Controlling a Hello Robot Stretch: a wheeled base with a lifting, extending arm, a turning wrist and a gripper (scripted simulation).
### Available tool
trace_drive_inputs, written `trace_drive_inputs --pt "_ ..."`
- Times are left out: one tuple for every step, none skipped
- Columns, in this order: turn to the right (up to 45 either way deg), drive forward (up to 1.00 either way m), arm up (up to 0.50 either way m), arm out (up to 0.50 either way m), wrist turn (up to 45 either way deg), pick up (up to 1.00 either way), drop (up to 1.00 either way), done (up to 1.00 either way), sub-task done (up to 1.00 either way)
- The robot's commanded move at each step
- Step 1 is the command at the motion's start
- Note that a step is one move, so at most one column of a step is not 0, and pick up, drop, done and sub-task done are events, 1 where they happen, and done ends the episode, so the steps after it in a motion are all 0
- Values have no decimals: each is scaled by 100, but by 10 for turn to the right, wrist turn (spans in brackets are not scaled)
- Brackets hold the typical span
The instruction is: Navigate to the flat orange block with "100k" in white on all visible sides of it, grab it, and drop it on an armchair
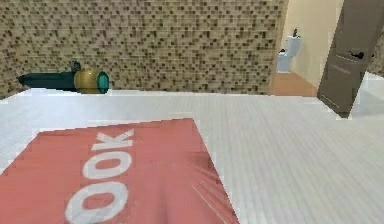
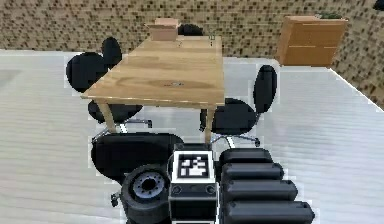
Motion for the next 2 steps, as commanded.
trace_drive_inputs --pt "60 0 0 0 0 0 0 0 0" --pt "0 50 0 0 0 0 0 0 0"
